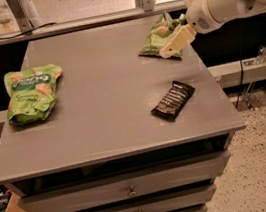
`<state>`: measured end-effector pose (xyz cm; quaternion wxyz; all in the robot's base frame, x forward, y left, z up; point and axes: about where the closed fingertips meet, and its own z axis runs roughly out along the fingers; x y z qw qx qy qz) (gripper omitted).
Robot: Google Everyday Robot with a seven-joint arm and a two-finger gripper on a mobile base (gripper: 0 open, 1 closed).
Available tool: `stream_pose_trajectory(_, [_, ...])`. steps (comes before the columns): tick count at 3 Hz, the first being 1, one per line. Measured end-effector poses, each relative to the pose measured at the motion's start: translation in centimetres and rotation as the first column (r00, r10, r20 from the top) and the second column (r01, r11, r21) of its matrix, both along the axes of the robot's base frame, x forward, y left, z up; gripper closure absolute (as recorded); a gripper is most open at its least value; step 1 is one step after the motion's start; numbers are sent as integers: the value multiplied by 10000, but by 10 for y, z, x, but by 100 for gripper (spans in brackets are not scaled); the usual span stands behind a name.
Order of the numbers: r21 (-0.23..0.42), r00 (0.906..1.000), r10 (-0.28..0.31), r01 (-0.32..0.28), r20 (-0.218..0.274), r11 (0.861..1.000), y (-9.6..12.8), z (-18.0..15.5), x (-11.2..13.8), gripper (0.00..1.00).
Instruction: Move green jalapeno chip bag near green rice chip bag
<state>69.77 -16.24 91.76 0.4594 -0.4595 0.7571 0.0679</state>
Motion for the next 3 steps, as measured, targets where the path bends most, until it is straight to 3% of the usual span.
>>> stream_pose_trajectory(1, [679,9990,-401,387,193,9969,4,-9,36,0])
stream_pose_trajectory(2, [944,9979,-631,616,121,9936,10,-22,71,0])
stream_pose_trajectory(3, [753,9976,-672,681,-143,9948,16,-34,90,0])
